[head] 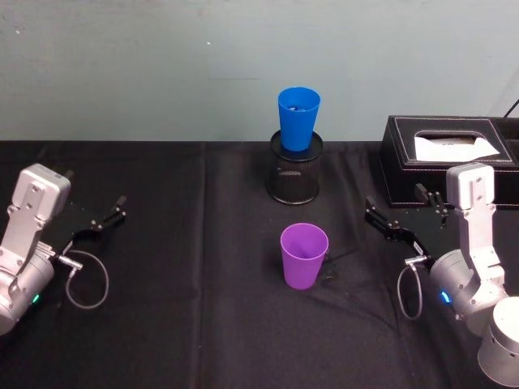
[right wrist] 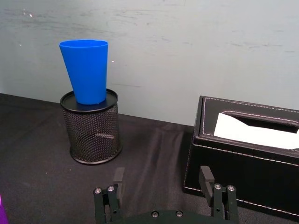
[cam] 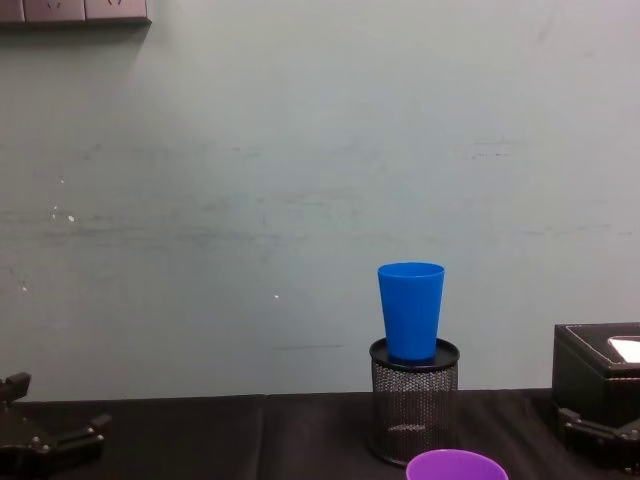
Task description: Pick up one cup with a gripper and tap it against the other cup.
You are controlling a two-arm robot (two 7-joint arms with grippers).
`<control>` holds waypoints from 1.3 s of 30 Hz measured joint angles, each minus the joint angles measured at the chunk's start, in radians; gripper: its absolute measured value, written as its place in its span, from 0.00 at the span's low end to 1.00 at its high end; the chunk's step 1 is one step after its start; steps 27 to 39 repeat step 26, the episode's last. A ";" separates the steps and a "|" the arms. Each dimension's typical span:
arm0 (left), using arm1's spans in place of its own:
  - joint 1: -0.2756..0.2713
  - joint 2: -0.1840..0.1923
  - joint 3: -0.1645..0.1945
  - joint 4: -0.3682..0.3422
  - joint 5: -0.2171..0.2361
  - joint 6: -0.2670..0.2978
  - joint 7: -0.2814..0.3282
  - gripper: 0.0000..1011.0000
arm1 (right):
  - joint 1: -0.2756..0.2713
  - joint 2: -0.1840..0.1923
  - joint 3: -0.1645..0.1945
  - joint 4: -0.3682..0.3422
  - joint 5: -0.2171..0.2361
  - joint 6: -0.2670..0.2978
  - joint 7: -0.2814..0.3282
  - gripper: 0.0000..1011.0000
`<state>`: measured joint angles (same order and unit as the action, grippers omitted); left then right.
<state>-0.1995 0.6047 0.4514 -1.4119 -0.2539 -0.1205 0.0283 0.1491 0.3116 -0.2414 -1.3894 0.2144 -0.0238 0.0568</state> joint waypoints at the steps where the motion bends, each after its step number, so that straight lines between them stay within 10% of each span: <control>1: 0.000 0.000 0.000 0.000 0.000 0.000 0.000 0.99 | 0.000 0.000 0.000 0.000 0.000 0.000 0.000 0.99; 39: 0.000 0.000 0.000 0.000 0.000 0.000 0.000 0.99 | 0.000 0.000 0.000 0.000 0.000 0.000 0.000 0.99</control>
